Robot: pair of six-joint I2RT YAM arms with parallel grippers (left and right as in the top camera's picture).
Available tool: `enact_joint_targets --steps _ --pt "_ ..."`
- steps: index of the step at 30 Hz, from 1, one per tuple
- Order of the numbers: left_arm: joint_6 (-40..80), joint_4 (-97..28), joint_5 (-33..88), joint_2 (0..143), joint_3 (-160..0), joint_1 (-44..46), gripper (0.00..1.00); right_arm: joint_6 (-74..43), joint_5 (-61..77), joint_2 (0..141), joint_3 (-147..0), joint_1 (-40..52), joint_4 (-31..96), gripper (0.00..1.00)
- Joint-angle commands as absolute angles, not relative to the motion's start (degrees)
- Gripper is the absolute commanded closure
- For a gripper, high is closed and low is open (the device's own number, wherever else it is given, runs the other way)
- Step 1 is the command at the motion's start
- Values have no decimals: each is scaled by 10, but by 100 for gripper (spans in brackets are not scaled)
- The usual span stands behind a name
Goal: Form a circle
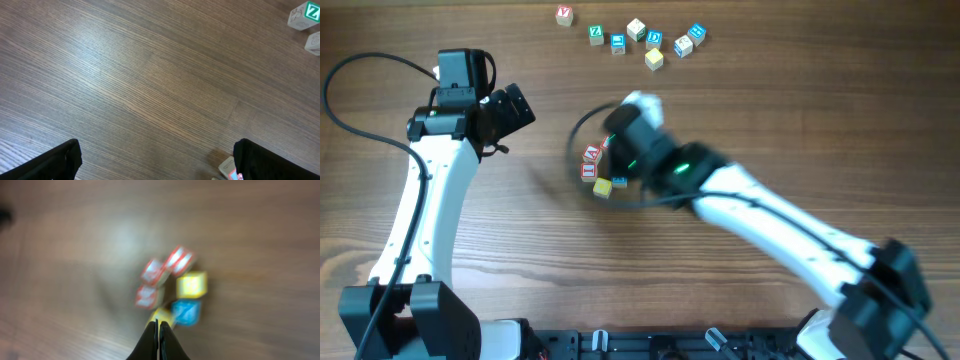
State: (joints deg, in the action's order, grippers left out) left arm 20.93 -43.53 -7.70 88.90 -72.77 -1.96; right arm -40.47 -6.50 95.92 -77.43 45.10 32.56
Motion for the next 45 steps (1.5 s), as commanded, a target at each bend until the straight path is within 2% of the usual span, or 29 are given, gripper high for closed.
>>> enact_joint_targets --steps 1,2,6,7,13,45 --pt "215 -435 -85 883 -733 -21 0 -319 -85 953 -777 371 366 95" --pt "215 -435 -84 883 -733 -21 0 -298 -85 955 -773 347 376 87" --pt "215 -435 -85 883 -733 -21 0 -233 -86 955 -764 269 387 27" --pt "215 -435 -85 883 -733 -21 0 -219 -86 956 -764 252 387 0" --pt "215 -435 -84 883 -733 -21 0 -210 -86 956 -764 205 384 0" --pt "215 -435 -84 883 -733 -21 0 -210 -86 956 -764 204 384 0"
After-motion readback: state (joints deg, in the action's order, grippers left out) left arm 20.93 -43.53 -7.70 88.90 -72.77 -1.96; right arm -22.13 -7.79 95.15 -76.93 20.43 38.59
